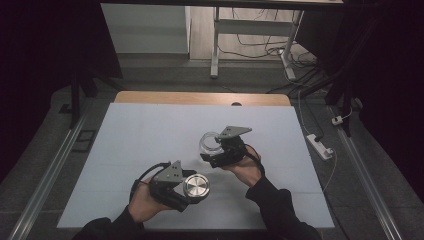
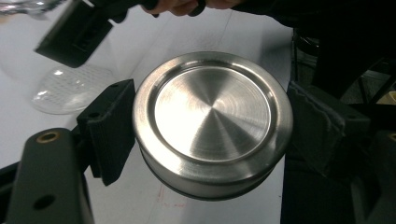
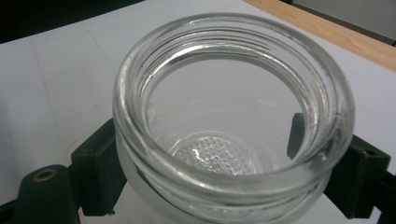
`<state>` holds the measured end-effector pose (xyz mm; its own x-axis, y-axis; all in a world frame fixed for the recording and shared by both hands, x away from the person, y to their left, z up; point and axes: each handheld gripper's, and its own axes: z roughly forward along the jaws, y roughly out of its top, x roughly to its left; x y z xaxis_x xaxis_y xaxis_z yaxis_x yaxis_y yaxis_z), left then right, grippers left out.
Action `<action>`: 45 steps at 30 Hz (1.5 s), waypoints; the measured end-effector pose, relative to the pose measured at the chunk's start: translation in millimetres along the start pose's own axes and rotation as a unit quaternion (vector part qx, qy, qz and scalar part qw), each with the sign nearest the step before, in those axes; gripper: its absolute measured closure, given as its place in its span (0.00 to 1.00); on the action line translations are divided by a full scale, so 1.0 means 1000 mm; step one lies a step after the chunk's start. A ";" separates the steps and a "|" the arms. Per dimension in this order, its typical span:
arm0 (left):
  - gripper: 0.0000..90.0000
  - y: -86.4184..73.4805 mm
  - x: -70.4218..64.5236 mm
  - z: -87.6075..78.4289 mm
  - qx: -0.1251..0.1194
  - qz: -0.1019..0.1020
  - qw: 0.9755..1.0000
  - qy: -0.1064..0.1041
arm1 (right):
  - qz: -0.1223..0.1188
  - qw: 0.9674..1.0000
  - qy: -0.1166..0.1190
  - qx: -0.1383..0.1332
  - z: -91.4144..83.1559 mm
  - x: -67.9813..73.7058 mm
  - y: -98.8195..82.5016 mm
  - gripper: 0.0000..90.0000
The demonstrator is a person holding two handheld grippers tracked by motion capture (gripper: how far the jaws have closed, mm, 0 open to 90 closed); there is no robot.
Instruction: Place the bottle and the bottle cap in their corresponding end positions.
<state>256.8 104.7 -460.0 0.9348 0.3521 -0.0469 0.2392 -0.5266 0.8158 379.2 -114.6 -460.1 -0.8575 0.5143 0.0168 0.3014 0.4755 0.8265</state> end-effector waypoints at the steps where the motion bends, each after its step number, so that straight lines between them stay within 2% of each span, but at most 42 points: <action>1: 0.23 0.000 0.000 0.000 0.000 0.000 1.000 0.000 | 0.000 1.000 -0.001 0.000 0.001 -0.001 0.001 0.16; 10: 0.23 -0.007 0.003 0.014 0.004 -0.004 1.000 0.001 | 0.000 1.000 -0.008 0.002 0.014 -0.006 0.004 0.16; 20: 0.23 -0.018 0.009 0.033 0.016 -0.022 1.000 0.011 | 0.003 1.000 -0.024 0.010 0.031 -0.017 0.004 0.16; 25: 0.23 -0.024 0.016 0.045 0.035 -0.023 0.999 0.017 | 0.003 0.999 -0.028 0.016 0.037 -0.020 0.003 0.16; 31: 0.23 -0.029 0.021 0.058 0.043 -0.026 0.998 0.025 | 0.007 0.999 -0.033 0.023 0.046 -0.023 0.002 0.16; 39: 0.23 -0.034 0.025 0.066 0.041 -0.032 0.998 0.036 | 0.015 0.998 -0.047 0.032 0.063 -0.028 0.004 0.16; 45: 0.23 -0.036 0.028 0.070 0.049 -0.027 0.997 0.046 | 0.015 0.998 -0.057 0.038 0.073 -0.031 0.003 0.16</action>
<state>292.9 79.5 -531.4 0.8926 0.4496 -0.0320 0.3172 -0.5761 0.7533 437.5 -77.1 -499.5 -0.7955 0.6053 -0.0261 0.3615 0.5088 0.7813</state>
